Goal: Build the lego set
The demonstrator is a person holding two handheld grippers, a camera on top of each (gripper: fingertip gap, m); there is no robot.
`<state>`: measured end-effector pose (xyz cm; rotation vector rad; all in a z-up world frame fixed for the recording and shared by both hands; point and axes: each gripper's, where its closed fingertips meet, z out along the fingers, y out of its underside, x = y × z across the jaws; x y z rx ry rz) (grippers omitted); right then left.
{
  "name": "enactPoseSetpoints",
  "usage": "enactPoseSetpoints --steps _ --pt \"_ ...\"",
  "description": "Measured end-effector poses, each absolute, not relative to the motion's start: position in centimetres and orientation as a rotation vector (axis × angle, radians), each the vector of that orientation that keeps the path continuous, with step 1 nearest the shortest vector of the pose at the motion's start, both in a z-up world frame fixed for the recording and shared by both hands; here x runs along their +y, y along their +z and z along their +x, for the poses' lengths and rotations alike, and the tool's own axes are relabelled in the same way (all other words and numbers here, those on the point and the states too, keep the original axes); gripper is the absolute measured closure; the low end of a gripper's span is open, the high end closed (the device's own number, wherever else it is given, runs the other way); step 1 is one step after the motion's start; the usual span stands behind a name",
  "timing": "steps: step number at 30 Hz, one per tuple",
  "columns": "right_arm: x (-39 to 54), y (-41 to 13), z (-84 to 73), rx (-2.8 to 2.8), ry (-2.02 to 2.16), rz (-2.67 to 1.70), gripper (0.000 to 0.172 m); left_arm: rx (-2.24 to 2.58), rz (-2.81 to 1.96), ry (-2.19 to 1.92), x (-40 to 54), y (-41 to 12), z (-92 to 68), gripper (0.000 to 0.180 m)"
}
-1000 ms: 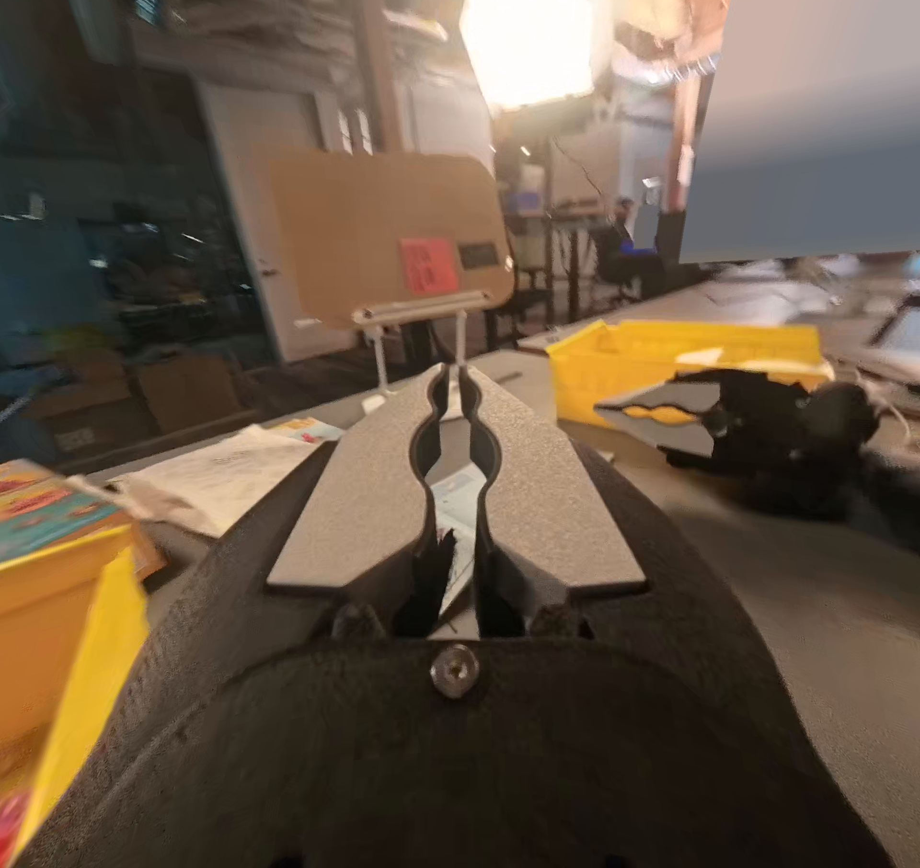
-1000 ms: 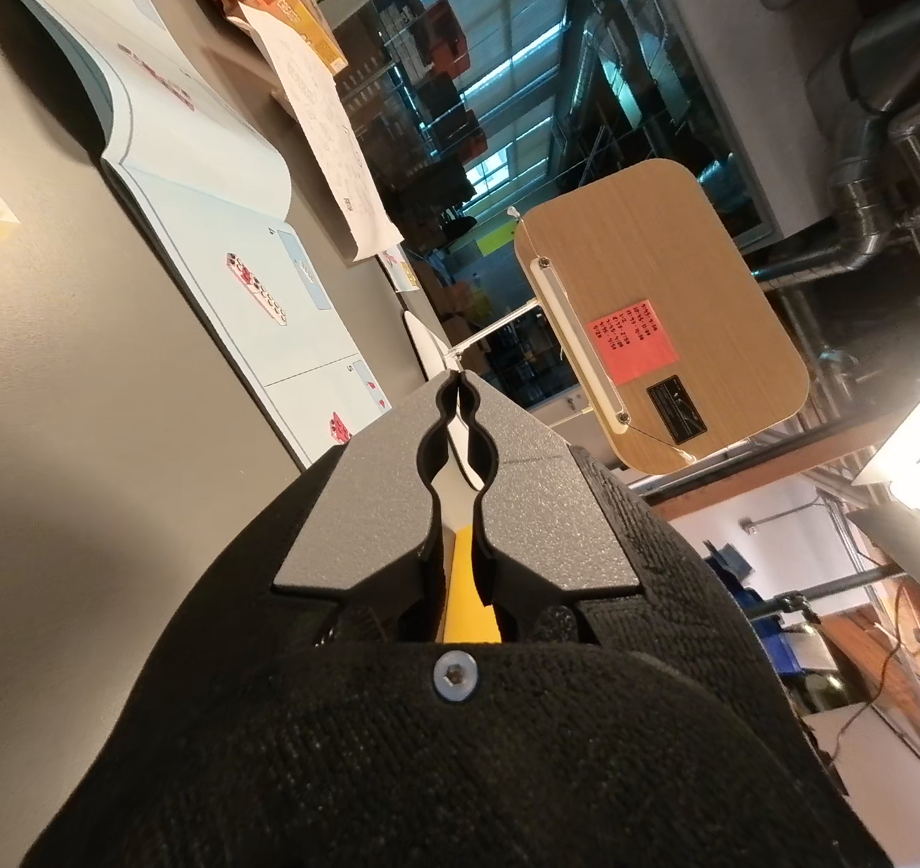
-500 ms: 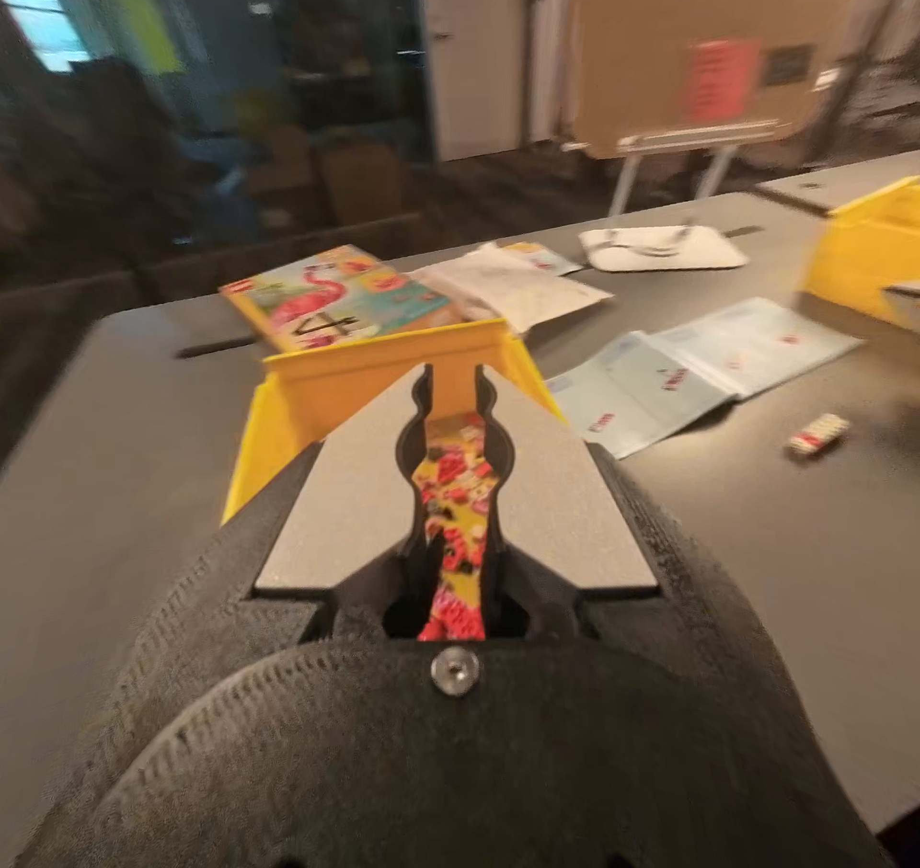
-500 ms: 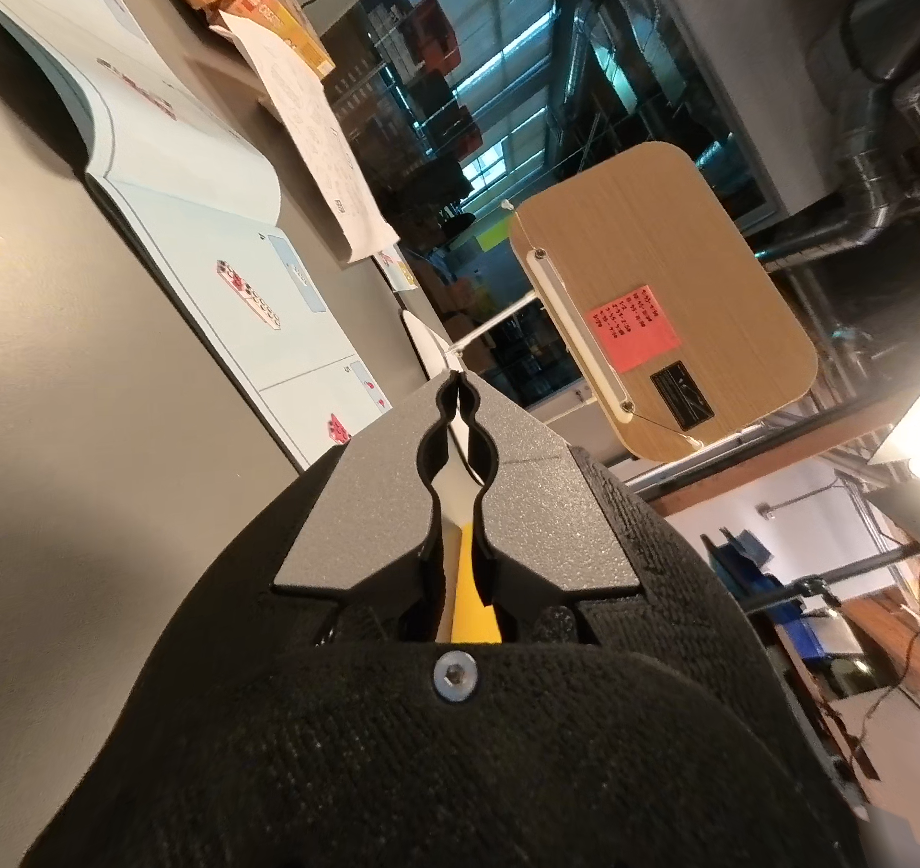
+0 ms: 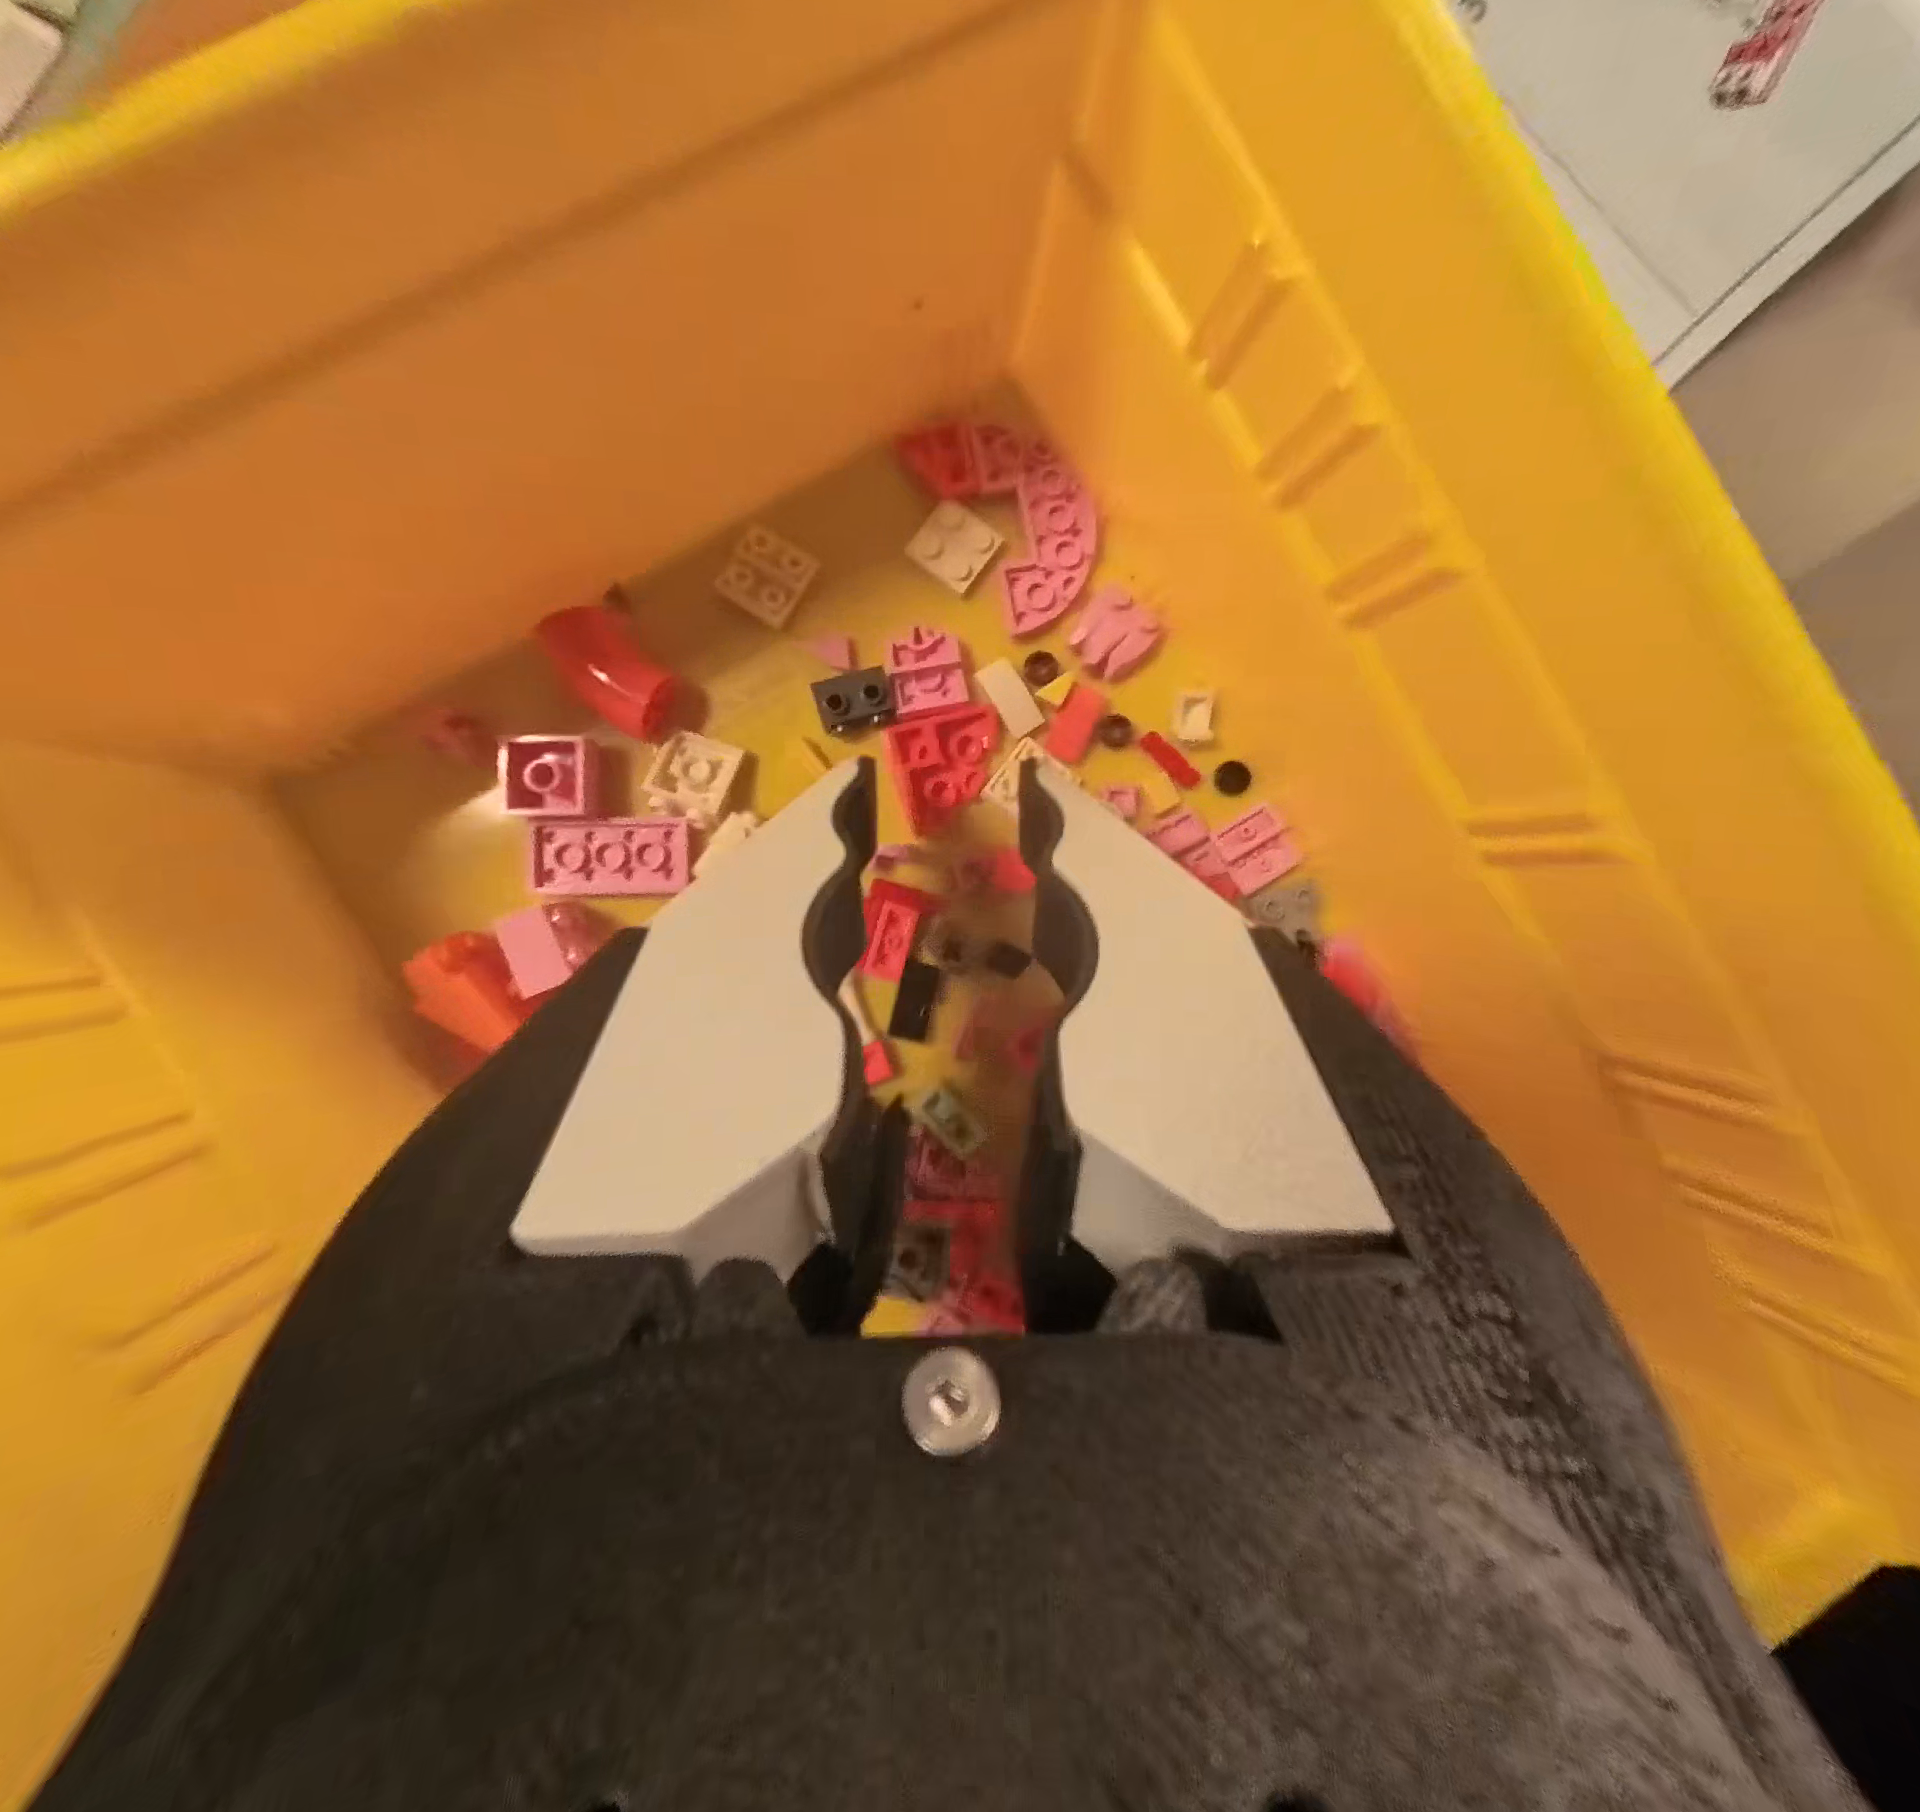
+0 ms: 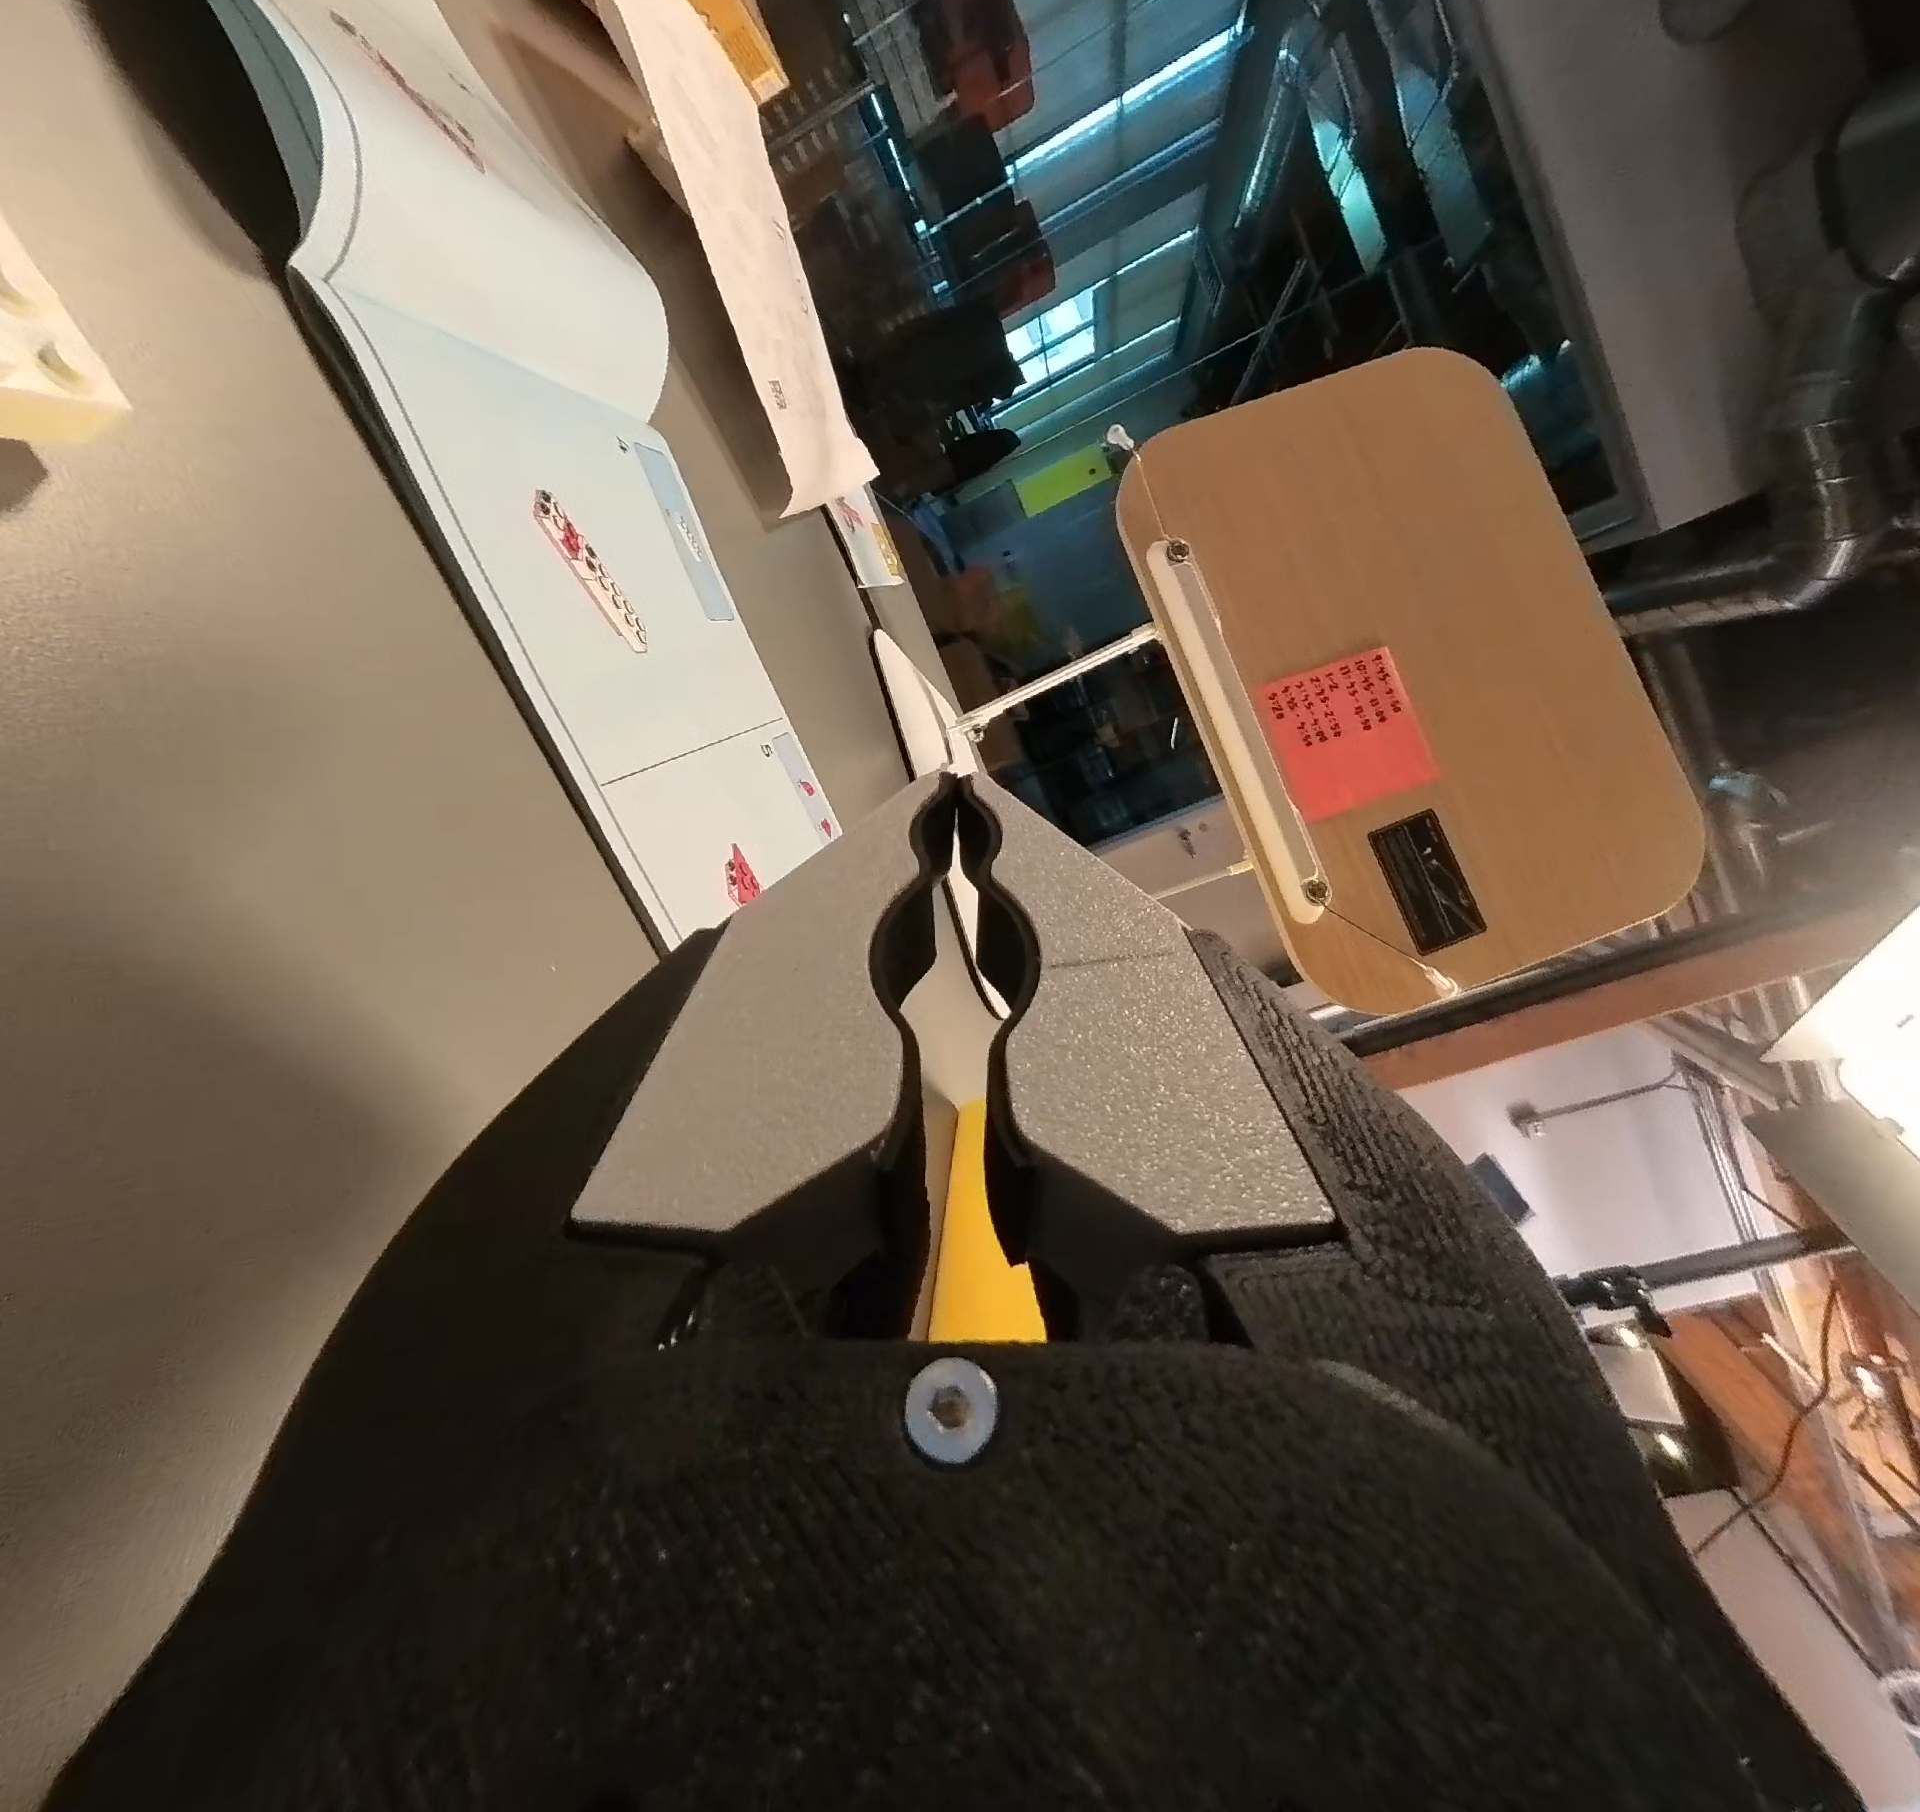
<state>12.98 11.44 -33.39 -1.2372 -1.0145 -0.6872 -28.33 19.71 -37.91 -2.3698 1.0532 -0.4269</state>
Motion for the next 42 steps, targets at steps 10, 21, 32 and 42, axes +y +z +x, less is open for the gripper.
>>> enactPoseSetpoints --steps 10,21,32,42 --pt "11.5 -33.5 12.9 -1.015 -0.669 -1.241 0.172 1.084 -2.43 -0.452 19.8 -40.1 -28.3 0.153" --pt "11.4 -33.3 12.8 -1.003 -0.635 -1.243 0.172 1.078 -2.434 -0.468 19.9 -40.1 -27.7 0.161" --pt "11.3 -32.9 12.9 -0.976 -0.586 -1.252 0.172 0.908 -2.412 -0.106 21.6 -39.3 -31.6 0.161" --pt "11.5 -32.4 14.1 -0.901 -0.572 -1.277 0.172 0.826 -2.263 -0.156 20.2 -35.3 -32.8 0.137"
